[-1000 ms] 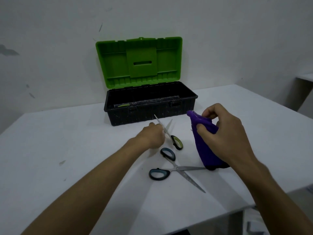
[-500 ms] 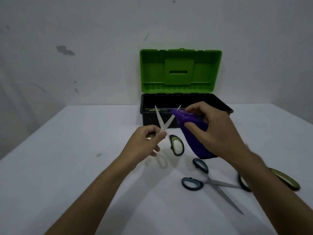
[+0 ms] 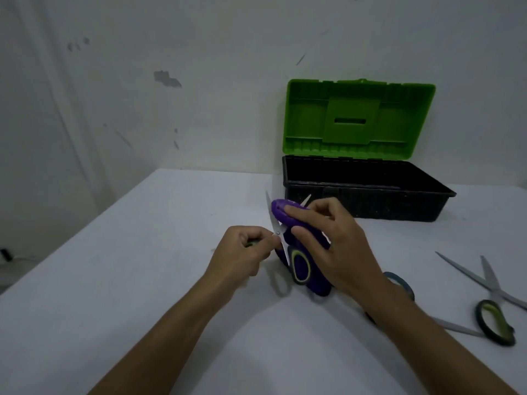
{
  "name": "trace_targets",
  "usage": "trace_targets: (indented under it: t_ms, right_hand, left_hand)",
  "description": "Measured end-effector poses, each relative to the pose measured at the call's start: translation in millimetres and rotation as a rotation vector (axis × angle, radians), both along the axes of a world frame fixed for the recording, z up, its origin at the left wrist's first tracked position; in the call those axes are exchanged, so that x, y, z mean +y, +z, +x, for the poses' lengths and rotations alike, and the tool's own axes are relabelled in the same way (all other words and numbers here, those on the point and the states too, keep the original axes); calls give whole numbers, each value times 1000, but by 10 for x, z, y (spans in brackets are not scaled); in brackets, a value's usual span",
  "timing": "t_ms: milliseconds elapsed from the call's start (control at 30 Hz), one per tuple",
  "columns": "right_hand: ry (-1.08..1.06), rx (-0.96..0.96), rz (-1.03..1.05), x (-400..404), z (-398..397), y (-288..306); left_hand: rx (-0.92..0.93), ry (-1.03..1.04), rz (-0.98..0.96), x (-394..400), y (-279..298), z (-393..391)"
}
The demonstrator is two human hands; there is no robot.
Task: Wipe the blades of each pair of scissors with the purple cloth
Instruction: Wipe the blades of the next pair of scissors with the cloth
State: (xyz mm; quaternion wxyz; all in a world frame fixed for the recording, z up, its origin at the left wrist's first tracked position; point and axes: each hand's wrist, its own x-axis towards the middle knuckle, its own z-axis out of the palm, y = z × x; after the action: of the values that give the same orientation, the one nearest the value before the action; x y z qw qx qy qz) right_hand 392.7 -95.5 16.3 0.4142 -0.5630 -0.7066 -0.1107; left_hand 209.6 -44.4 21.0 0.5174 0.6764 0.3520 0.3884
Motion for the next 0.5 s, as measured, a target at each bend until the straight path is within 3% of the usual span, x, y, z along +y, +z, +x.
trace_targets:
  t_ms: [200,300,400,500]
  right_hand:
    - [60,-29,-82,-14,1,-7]
    - [84,51,-42,30,132,46]
    - [128,147,-55,34,294,57]
    - [126,109,-25,11,364,0]
  left_hand:
    - [-80,-19,-21,3,55,69]
    - [77,-1,37,85,162,172]
    - [266,53,213,152,233,323]
    - [276,64,260,125,126,405]
